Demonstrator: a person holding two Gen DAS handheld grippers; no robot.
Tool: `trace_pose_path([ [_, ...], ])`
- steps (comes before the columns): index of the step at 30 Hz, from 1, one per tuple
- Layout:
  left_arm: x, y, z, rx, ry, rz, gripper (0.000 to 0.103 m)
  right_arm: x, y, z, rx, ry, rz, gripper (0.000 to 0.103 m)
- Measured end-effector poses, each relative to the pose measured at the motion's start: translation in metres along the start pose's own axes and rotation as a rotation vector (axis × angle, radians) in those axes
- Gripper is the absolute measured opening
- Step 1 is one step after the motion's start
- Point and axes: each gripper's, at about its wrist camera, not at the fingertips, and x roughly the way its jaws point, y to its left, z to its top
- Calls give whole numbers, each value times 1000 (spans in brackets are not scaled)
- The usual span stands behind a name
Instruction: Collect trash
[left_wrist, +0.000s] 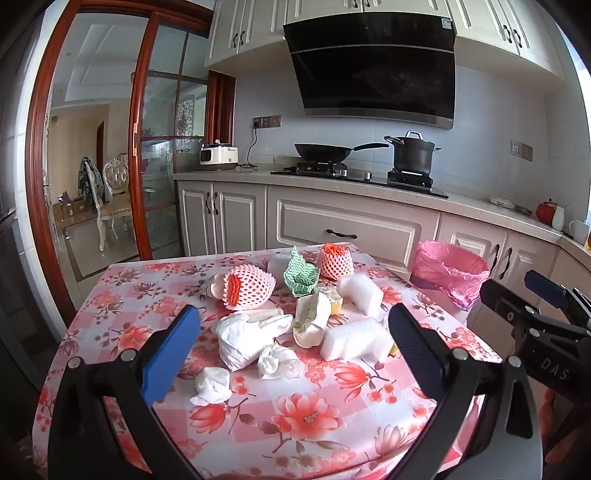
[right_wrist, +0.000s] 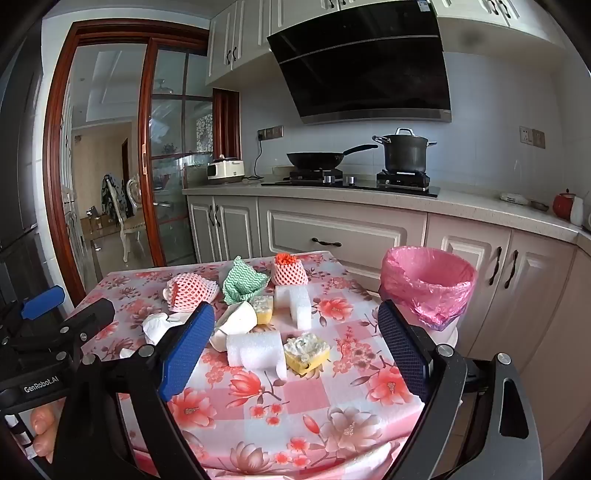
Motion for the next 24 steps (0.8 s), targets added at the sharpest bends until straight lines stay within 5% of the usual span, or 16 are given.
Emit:
trace_pose_path([
  [24, -3, 2, 1, 21, -16, 3, 99, -1, -1, 0, 8, 0, 3, 84],
])
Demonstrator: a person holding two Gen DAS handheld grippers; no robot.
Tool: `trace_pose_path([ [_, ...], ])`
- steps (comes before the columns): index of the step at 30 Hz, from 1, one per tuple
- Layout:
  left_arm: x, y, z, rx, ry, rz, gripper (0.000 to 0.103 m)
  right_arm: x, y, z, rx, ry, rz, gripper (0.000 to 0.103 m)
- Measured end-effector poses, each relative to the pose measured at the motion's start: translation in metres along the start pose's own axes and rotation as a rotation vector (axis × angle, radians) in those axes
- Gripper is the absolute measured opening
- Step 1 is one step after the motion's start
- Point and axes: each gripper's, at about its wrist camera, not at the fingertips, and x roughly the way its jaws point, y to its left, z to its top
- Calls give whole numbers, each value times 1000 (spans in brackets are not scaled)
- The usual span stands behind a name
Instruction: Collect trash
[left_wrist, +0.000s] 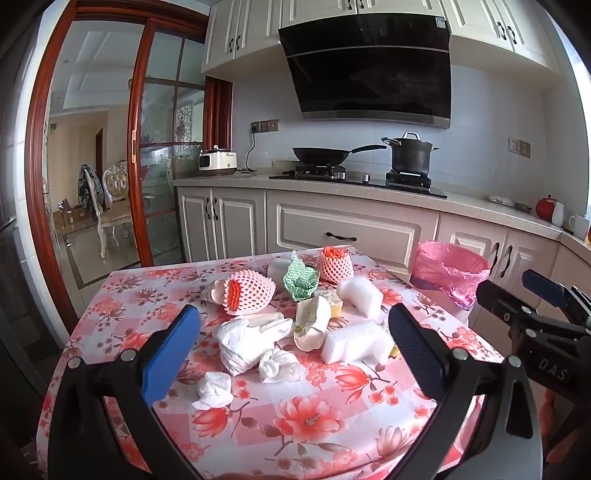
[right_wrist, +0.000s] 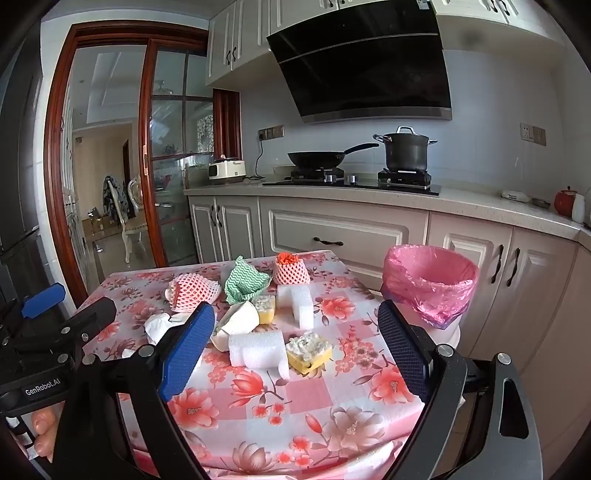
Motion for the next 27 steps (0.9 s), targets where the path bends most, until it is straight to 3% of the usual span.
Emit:
trace_pose_path([
  [27, 0, -4, 0, 5, -1, 0, 99, 1, -5, -1, 2, 0, 1, 84],
])
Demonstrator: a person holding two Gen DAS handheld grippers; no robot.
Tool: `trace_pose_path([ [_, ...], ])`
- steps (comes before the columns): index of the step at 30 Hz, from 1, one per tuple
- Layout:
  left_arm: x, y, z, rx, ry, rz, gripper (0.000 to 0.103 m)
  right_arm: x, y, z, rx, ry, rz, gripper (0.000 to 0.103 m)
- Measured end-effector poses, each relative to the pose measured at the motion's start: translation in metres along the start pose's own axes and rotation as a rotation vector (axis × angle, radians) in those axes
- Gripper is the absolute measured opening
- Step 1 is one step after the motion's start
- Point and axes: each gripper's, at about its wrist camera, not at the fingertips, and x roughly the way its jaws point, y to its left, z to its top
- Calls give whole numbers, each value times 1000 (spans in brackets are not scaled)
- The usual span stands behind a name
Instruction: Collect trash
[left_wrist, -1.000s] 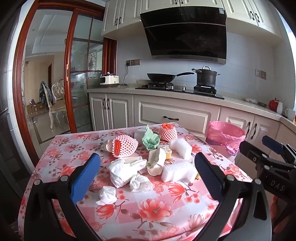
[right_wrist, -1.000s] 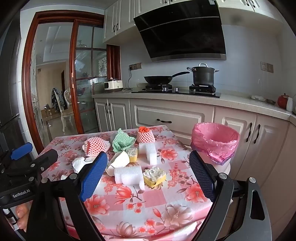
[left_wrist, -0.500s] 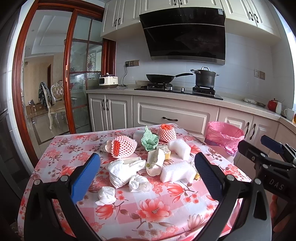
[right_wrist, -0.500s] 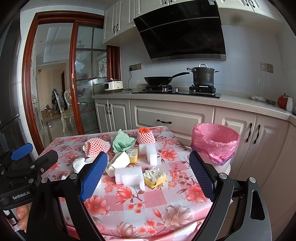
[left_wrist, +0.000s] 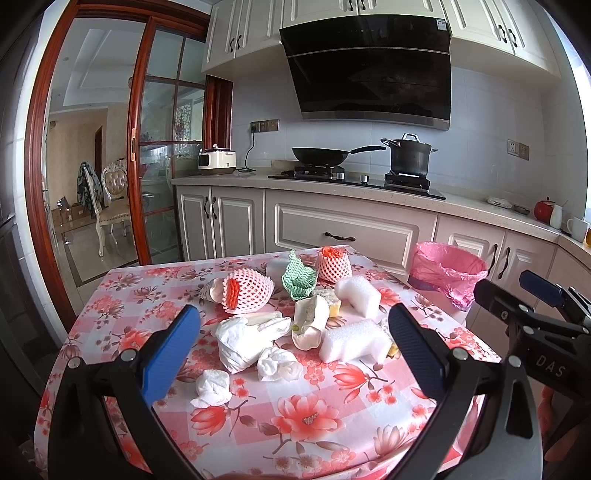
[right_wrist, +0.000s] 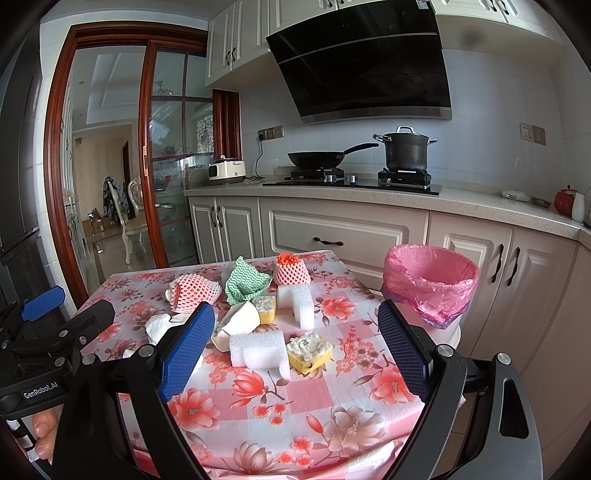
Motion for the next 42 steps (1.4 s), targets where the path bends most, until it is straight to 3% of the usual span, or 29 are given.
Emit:
trace_pose_path([
  [42, -1, -2, -3, -6, 4, -2, 99, 2, 4, 0, 4, 6, 1, 84],
])
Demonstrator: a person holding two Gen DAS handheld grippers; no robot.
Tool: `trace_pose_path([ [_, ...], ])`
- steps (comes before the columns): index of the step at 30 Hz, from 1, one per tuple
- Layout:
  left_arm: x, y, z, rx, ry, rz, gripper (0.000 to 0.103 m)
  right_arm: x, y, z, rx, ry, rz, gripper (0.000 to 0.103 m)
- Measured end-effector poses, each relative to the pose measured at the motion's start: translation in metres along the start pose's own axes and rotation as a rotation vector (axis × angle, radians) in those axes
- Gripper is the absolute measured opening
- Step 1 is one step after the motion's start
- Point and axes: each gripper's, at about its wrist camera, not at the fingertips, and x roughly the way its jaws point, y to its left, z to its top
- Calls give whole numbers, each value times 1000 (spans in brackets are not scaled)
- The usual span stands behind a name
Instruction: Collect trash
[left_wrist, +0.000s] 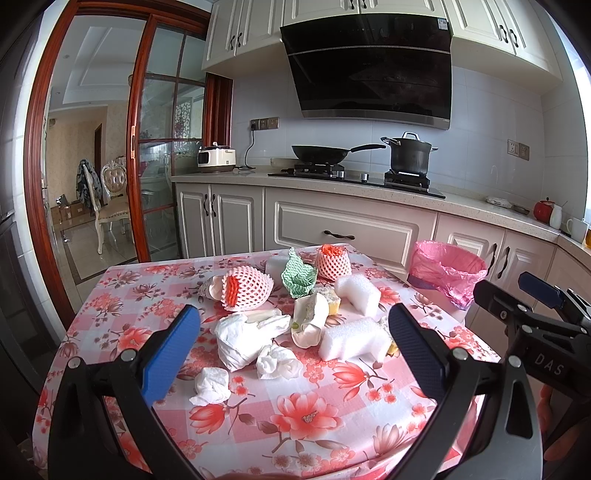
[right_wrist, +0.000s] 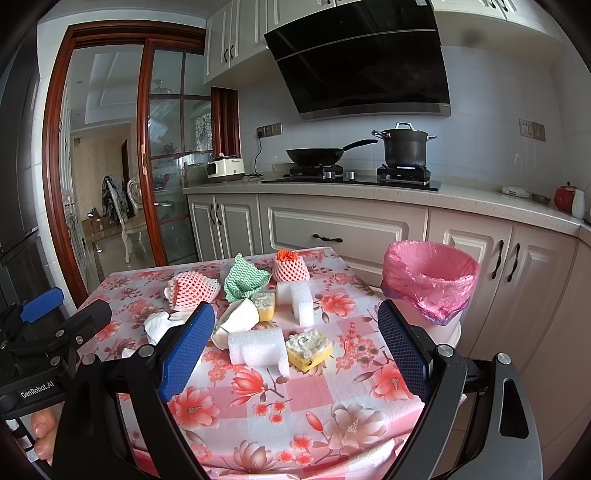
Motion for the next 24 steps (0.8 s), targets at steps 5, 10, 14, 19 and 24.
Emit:
trace_pose_path([
  [5, 2, 0, -3, -10, 11, 1, 99, 8, -3, -12, 4, 11, -2, 84],
  [10, 7, 5, -4, -25, 37, -2, 99, 14, -6, -18, 16, 35, -7, 84],
  [14, 17, 10, -6, -33, 69, 4, 99, 25, -8, -21, 24, 66, -14, 84],
  [19, 43, 22, -12, -33, 143, 20, 99, 49, -7, -26, 18, 137, -4, 84],
  [24, 76, 38, -20, -24, 244, 63, 99, 77, -6, -25, 10, 184, 13, 84],
])
